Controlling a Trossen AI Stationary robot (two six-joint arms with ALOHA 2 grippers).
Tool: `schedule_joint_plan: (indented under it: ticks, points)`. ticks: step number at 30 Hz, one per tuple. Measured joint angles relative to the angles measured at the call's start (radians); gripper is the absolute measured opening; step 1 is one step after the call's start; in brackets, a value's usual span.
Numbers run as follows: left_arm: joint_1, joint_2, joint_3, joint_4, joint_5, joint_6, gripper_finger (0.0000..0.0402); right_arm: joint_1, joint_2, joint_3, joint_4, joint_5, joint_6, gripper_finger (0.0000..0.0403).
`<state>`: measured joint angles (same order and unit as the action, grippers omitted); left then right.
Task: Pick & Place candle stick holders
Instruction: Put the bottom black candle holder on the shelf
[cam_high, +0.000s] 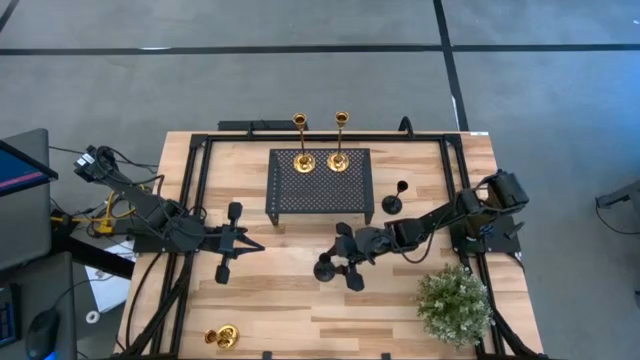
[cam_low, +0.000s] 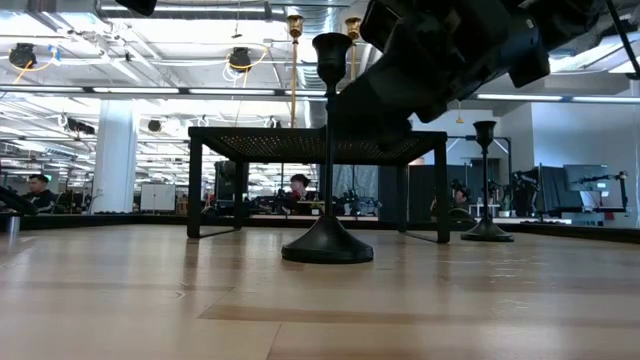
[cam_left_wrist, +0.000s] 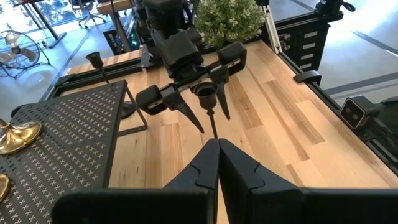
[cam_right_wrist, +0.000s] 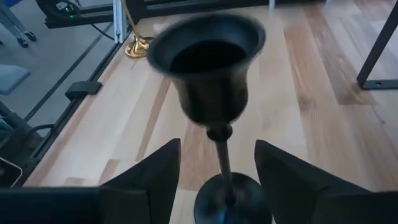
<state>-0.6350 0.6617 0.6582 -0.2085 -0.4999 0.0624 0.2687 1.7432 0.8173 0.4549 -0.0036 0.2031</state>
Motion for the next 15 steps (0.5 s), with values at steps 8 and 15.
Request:
schedule_joint_plan:
  ticks: [8,15]
  points:
    - [0.0,0.0,0.0,0.0,0.0,0.0,0.001,-0.001,-0.015,0.003,0.005,0.0,0.0,0.0091]
    - [0.0,0.0,0.0,0.0,0.0,0.0,0.001,-0.001,-0.034,0.003,-0.003,0.002,0.0,0.0009]
